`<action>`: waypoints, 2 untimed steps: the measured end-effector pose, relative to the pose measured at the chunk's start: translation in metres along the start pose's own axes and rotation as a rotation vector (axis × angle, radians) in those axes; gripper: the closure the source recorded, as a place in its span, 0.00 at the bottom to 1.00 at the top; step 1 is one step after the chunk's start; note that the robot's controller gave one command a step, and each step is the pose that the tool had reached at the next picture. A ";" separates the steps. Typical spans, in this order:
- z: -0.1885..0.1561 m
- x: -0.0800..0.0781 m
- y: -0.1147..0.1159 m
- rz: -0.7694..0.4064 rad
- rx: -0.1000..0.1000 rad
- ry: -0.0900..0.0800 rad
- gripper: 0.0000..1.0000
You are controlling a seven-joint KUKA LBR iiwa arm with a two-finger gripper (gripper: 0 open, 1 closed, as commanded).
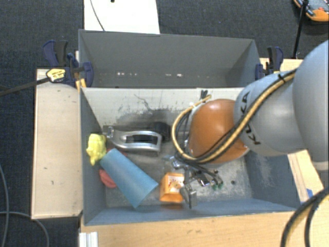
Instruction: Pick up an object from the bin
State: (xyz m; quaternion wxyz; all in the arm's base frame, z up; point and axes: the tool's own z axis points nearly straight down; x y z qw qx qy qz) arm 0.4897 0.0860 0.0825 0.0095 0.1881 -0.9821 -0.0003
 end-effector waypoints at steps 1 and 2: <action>0.002 -0.001 0.000 0.287 0.004 0.016 0.00; 0.003 -0.002 -0.001 0.211 0.000 0.015 0.00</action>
Offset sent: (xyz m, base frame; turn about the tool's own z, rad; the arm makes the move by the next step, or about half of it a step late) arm 0.0067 -0.0006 -0.0120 0.1837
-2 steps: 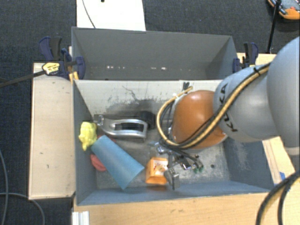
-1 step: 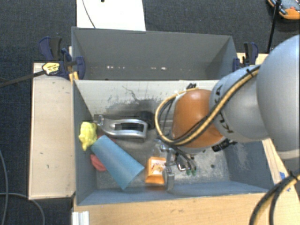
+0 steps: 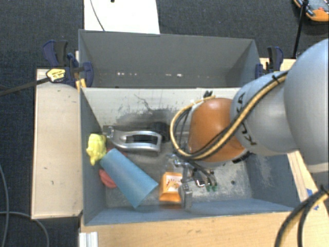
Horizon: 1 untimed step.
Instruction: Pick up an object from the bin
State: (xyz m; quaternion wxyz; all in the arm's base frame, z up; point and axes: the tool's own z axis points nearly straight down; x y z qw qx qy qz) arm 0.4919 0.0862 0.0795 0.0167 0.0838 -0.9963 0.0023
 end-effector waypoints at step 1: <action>-0.001 -0.005 0.019 -0.204 0.015 -0.009 0.00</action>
Offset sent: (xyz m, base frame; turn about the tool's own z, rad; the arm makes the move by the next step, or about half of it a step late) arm 0.0042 0.0296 -0.0095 -0.4428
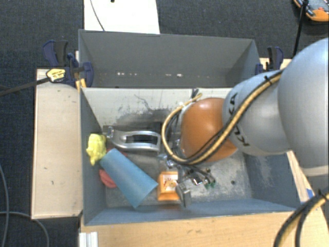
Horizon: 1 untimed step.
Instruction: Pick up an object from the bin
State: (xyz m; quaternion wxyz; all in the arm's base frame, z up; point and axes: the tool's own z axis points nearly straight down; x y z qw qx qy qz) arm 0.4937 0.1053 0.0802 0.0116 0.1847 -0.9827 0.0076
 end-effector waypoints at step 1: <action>-0.001 -0.012 0.018 -0.043 0.007 -0.015 0.00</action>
Offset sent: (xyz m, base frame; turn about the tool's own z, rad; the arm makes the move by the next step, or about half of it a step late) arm 0.0000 0.0236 -0.0088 -0.2918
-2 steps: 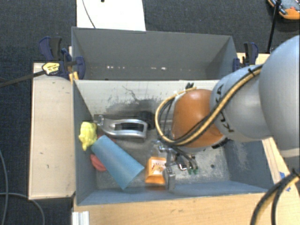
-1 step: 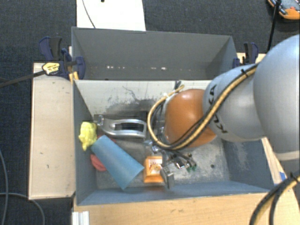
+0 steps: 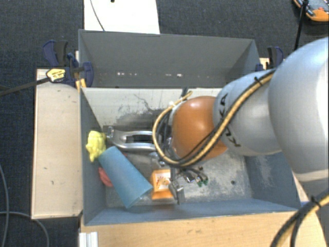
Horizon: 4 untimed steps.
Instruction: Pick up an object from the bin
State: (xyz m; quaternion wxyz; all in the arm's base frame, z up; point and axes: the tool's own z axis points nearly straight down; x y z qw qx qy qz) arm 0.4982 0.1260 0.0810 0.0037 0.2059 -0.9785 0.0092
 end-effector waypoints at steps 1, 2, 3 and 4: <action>0.000 -0.002 0.003 -0.093 -0.003 -0.005 0.00; 0.001 -0.011 0.005 -0.159 -0.007 0.020 0.00; 0.001 -0.017 0.012 -0.267 -0.003 0.016 0.00; 0.000 -0.017 0.014 -0.529 -0.008 -0.006 0.00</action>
Offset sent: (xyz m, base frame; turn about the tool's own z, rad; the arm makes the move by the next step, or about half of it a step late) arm 0.0085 0.0167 -0.0110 -0.1649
